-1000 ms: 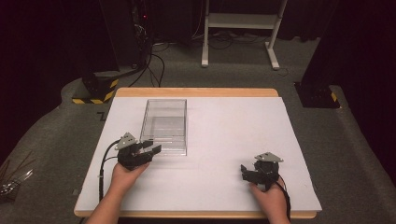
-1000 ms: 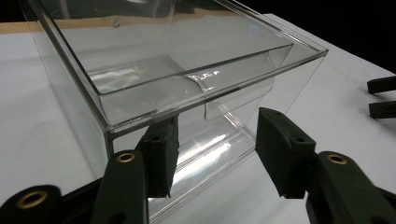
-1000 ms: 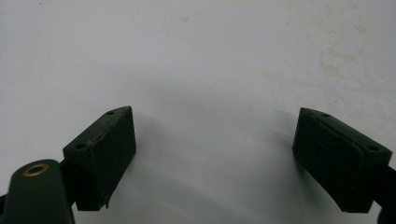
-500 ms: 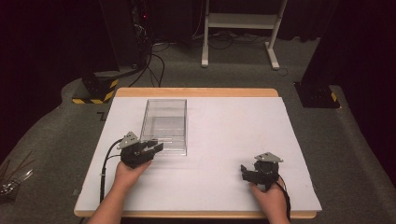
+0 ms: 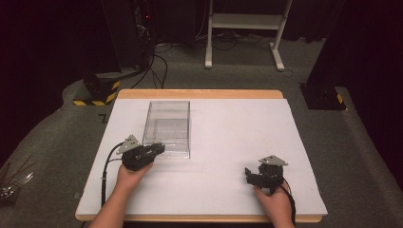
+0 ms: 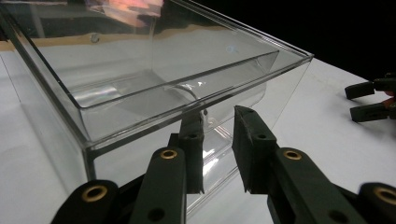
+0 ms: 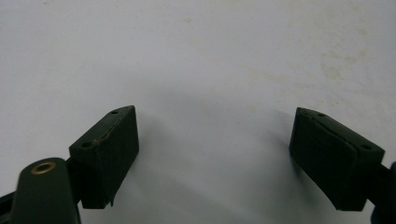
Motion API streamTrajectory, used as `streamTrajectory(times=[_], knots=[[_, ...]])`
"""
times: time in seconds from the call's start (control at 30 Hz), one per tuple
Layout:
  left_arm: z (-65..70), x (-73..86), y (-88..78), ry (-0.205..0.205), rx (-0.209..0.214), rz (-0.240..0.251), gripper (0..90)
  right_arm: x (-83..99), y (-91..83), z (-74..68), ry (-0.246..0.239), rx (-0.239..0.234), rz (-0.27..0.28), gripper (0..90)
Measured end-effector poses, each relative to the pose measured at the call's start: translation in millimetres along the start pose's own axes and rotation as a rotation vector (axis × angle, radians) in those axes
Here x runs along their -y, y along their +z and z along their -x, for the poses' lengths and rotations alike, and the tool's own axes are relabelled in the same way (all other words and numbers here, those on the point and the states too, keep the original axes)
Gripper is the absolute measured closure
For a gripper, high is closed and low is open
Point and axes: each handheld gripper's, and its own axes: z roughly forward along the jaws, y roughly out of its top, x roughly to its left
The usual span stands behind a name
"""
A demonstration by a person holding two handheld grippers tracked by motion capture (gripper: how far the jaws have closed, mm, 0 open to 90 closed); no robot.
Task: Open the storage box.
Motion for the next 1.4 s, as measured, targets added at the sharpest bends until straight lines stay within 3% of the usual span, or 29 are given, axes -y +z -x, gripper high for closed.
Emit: streamTrajectory(times=[1.4], knots=[[2.7, 13.3, -19.7, 0.017, 0.091, 0.025, 79.9, 0.2, -0.4, -0.2, -0.002, -0.002, 0.0, 16.7]])
